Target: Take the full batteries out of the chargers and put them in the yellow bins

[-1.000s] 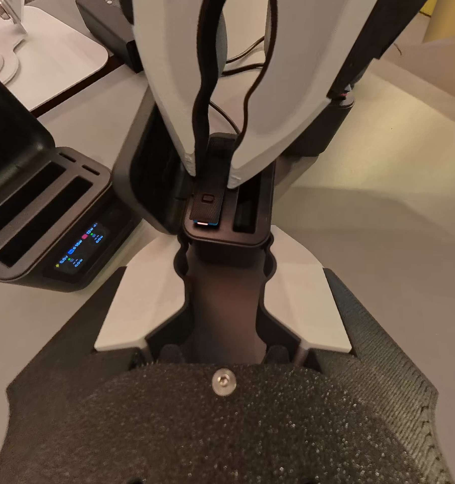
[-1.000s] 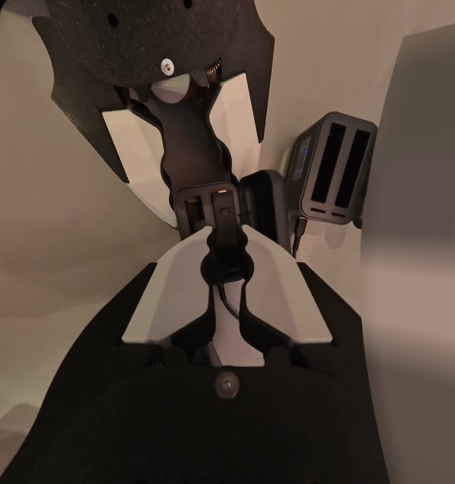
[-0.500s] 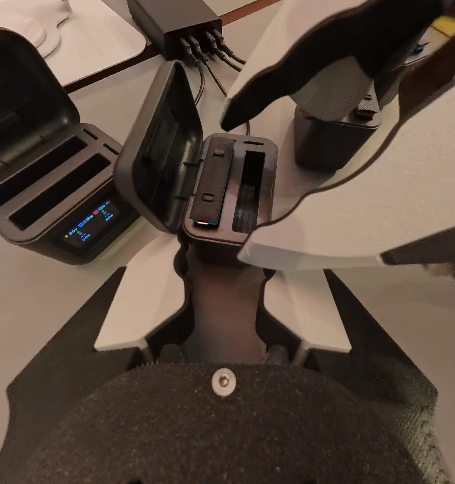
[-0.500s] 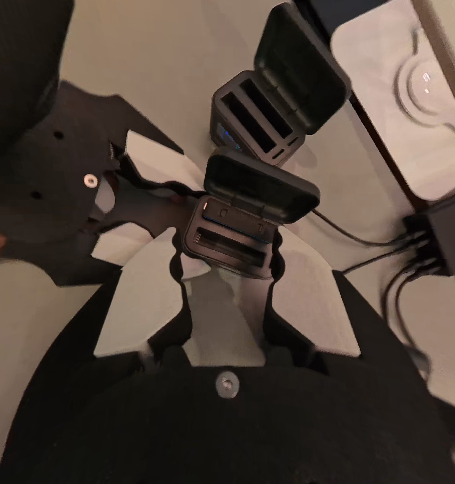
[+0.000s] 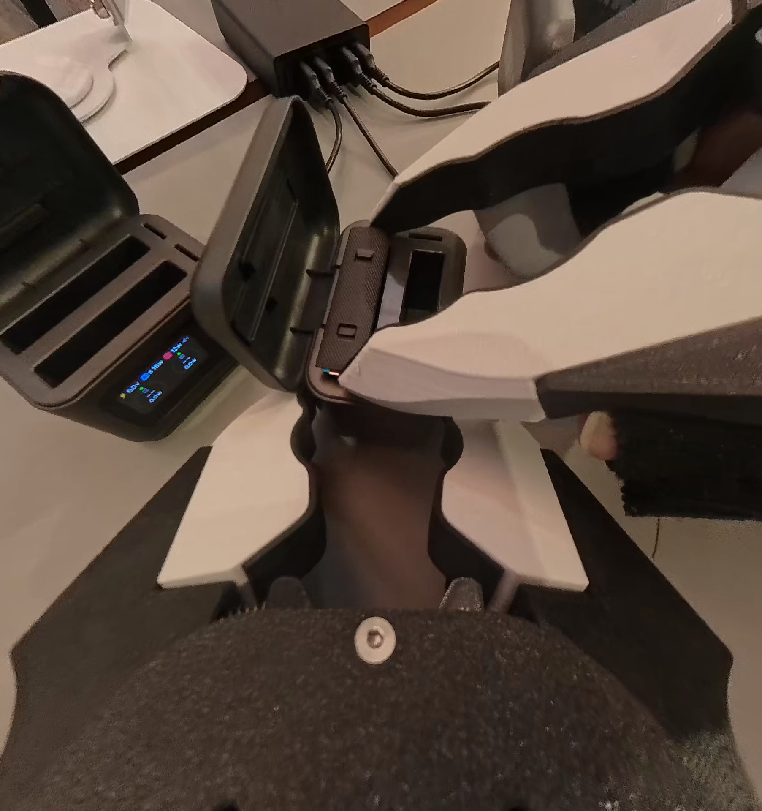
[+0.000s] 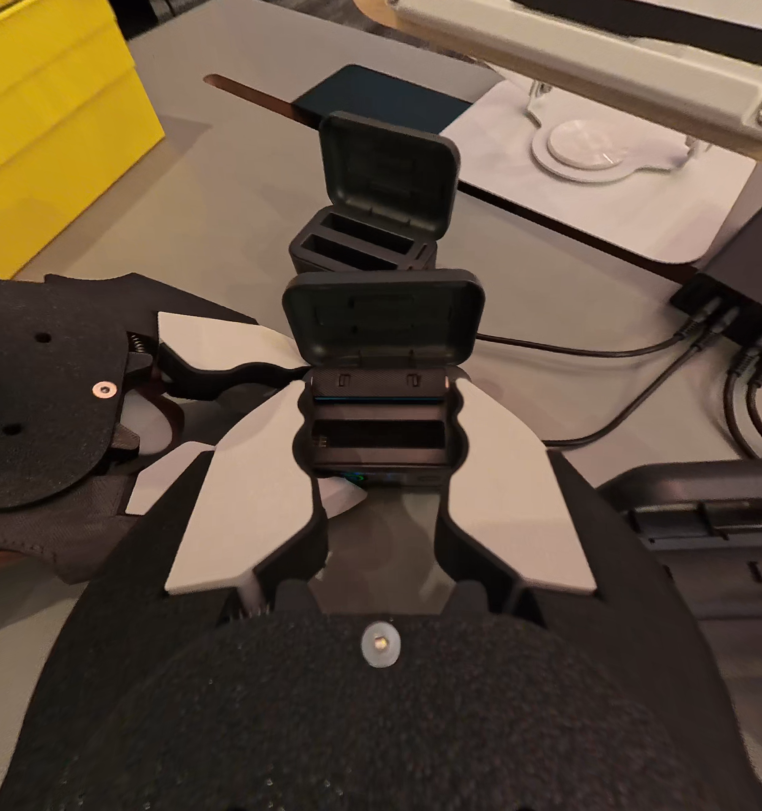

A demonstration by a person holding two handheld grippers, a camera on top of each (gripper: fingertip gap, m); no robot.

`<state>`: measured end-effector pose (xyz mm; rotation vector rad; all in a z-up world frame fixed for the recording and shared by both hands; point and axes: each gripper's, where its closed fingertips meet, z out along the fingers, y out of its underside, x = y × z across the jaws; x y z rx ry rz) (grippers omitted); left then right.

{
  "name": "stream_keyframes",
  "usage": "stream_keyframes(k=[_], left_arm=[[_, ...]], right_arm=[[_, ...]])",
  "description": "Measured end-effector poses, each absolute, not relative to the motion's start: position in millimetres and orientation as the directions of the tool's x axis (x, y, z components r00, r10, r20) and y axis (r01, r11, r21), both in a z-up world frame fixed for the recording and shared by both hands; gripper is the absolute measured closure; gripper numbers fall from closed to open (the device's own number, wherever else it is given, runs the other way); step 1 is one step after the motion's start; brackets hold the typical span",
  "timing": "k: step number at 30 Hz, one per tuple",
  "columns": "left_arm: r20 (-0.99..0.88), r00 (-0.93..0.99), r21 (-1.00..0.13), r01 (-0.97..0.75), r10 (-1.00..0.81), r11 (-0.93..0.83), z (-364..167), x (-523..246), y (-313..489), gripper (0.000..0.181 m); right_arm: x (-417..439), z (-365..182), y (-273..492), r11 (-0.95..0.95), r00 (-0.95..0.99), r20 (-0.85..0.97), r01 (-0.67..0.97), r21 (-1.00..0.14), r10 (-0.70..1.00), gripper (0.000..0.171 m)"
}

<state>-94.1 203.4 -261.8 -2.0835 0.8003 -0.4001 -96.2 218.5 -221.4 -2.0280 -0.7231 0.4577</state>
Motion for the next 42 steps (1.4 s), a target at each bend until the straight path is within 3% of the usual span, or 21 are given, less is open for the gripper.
stream_keyframes(k=[15, 23, 32, 41, 42], left_arm=[[-0.021, 0.753, -0.808, -0.400, -0.658, -0.432, -262, -95, 203, 0.125], [-0.046, 0.757, -0.804, -0.415, -0.652, -0.426, -262, -96, 204, 0.125], [-0.073, 0.741, -0.804, -0.440, -0.668, -0.400, -263, -95, 202, 0.125], [-0.032, 0.746, -0.803, -0.416, -0.665, -0.427, -263, -96, 203, 0.125], [-0.020, 0.745, -0.799, -0.413, -0.667, -0.437, -264, -96, 203, 0.112]], right_arm=[[-101, -220, 218, -0.418, 0.712, -0.108, 0.277, -0.865, 0.694, 0.106], [-100, -224, 220, -0.377, 0.717, 0.011, 0.380, -0.845, 0.697, 0.112], [-98, -220, 218, -0.339, 0.724, 0.034, 0.364, -0.868, 0.689, 0.115], [-82, -144, 216, -0.252, 0.722, -0.075, 0.140, -0.958, 0.688, 0.114], [-77, -135, 215, -0.244, 0.722, -0.085, 0.119, -0.962, 0.687, 0.114]])
